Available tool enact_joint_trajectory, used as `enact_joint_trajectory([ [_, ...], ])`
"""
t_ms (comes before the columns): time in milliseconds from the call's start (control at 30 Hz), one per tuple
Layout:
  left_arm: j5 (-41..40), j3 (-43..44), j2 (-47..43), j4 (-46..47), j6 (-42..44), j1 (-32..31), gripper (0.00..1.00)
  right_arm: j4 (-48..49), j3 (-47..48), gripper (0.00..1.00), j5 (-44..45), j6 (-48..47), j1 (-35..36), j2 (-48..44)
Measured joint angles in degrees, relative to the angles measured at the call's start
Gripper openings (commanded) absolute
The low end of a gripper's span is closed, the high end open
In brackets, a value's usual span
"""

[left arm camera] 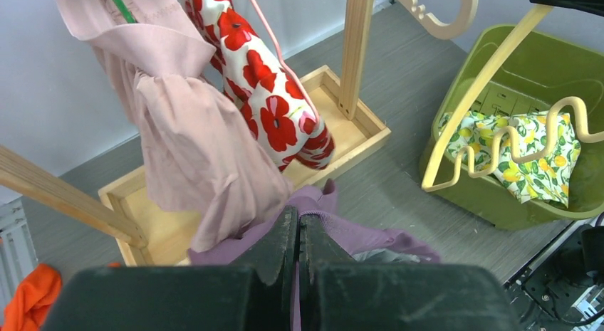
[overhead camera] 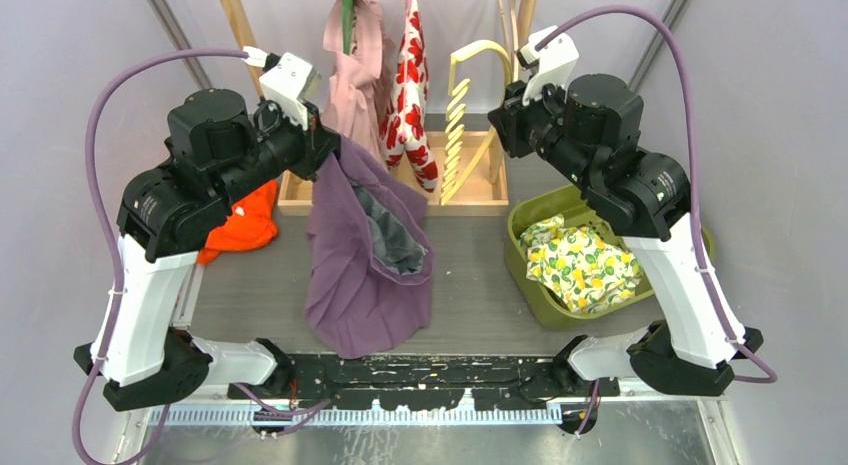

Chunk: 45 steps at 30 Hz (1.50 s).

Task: Remove the skirt from the hanger
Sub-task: Place the hanger at the center of the board.

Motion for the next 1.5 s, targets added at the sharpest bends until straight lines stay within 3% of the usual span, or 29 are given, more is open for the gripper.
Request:
enact_joint_trajectory([
  [200, -0.02, 0.00, 0.00, 0.02, 0.00, 0.02, 0.00, -1.84, 0.09, 0.07, 0.24, -0.22, 0.00, -0.63],
  [600, 0.20, 1.01, 0.11, 0.00, -0.02, 0.00, 0.00, -10.91, 3.08, 0.04, 15.96, -2.25, 0.00, 0.55],
  [1133, 0.02, 3.37, 2.73, -0.26, 0.31, 0.00, 0.00, -20.15, -13.90, 0.01, 31.01, 0.50, 0.00, -6.62],
  [1500, -0.50, 3.21, 1.66, -1.75, 0.44, 0.00, 0.00, -23.12, -18.38, 0.01, 38.97, 0.79, 0.00, -1.62],
])
